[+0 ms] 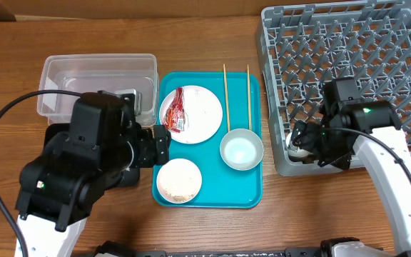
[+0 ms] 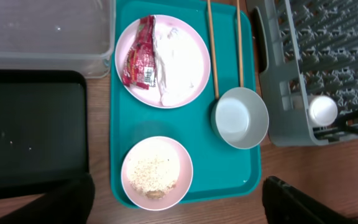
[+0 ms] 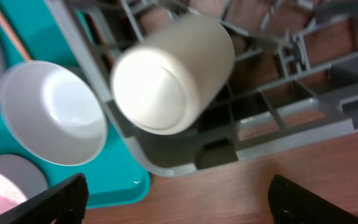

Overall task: Sort waste into correct bins and load items into the dishwasher
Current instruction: 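Place the white cup upright in the grey dish rack with right gripper, then grasp the pink rice bowl rim with the left gripper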

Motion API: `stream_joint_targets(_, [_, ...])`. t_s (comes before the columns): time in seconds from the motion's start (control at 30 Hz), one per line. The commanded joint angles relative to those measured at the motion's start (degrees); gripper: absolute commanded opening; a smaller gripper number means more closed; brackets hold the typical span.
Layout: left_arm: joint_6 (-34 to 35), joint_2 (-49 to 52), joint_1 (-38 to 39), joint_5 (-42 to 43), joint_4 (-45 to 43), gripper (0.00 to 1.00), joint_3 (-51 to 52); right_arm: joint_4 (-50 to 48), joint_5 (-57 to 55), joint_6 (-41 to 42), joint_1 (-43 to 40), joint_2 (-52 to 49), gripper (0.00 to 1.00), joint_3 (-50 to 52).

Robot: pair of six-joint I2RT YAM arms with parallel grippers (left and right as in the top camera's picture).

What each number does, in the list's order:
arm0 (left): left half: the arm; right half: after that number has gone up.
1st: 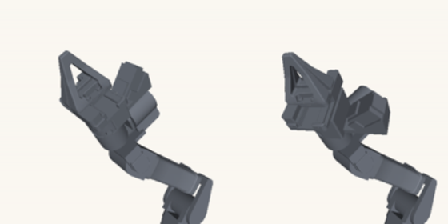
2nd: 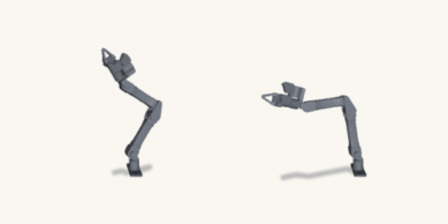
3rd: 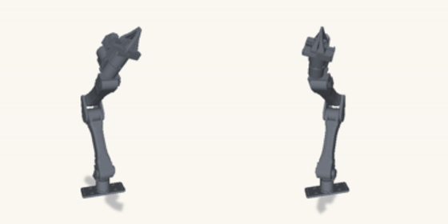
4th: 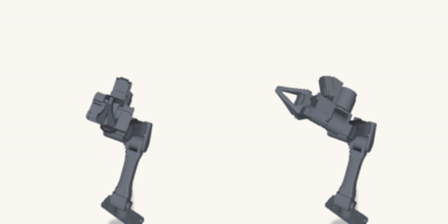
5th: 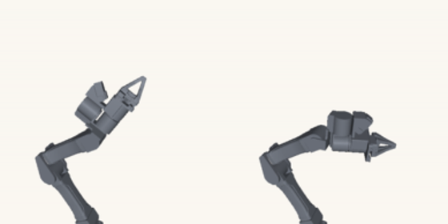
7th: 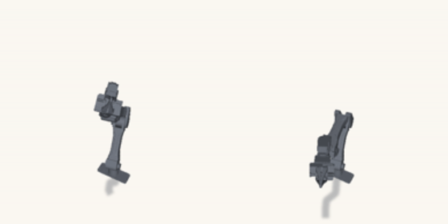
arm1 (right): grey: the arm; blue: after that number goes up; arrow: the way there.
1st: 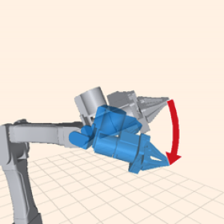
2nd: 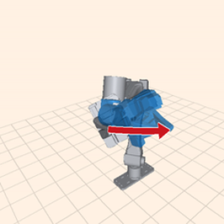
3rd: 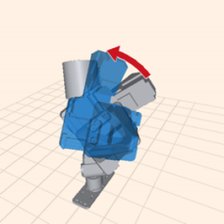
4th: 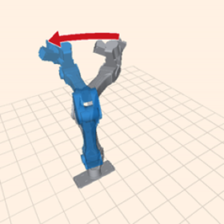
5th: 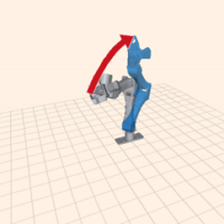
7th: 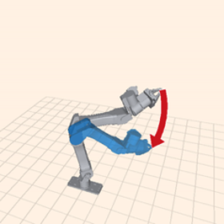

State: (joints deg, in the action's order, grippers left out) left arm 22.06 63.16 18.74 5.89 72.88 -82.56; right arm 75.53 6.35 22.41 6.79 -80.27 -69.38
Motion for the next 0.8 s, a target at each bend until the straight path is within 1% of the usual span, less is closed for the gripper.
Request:
stream_joint_targets(0.0, [-1.29, 1.31, 2.19, -0.15, 0.17, 0.81, 0.66, -1.09, 3.52, -0.7, 0.02, 4.7, 0.92, -4.04])
stream_joint_targets(0.07, [-0.96, 2.27, 3.96, -1.73, 0.02, 0.77, 1.81, -3.04, 8.35, -3.82, 0.24, 7.1, 0.87, -4.24])
stream_joint_targets(0.13, [0.02, 3.32, 5.55, -3.02, -0.57, 0.75, 3.39, -4.74, 12.85, -6.29, 0.9, 9.46, 0.84, -4.22])
stream_joint_targets(0.23, [1.66, 5.22, 8.41, -3.1, -2.71, 0.72, 7.02, -6.1, 16.2, -9.09, 3.5, 12.02, 0.81, -4.17])
stream_joint_targets(0.3, [3.17, 6.75, 10.62, -3.32, -3.67, 0.69, 9.33, -6.27, 16.24, -9.4, 6.45, 12.85, 0.8, -4.17])
stream_joint_targets(0.4, [5.01, 8.87, 13.4, -3.58, -5.73, 0.67, 11.69, -6.36, 15.54, -8.92, 12.33, 12.76, 0.8, -3.85])
stream_joint_targets(0.47, [6.01, 9.99, 14.71, -3.85, -6.69, 0.64, 12.15, -6.75, 12.61, -7.78, 16.15, 12.31, 0.79, -3.32])
stream_joint_targets(0.53, [7.26, 10.23, 15.08, -4.9, -6.16, 0.61, 11.76, -6.71, 7.1, -4.26, 19.17, 11.37, 0.8, -3.21])
stream_joint_targets(0.6, [8.98, 9.53, 14.95, -5.86, -4.39, 0.6, 10.43, -6.75, 4.31, -2.58, 21.31, 10.19, 0.79, -3.21])
stream_joint_targets(0.67, [10.34, 7.96, 14.93, -8.0, -2.49, 0.62, 8.48, -7.26, 4.17, -2.62, 22.77, 9.11, 0.79, -3.21])
stream_joint_targets(0.73, [10.34, 5.95, 14.95, -7.04, -2.08, 0.69, 7.61, -7.82, 4.15, -2.62, 23.78, 8.04, 0.8, -3.21])
stream_joint_targets(0.77, [10.32, 5.14, 15.32, -5.66, -2.47, 0.68, 7.91, -8.02, 4.04, -2.6, 24.02, 7.54, 0.8, -3.21])
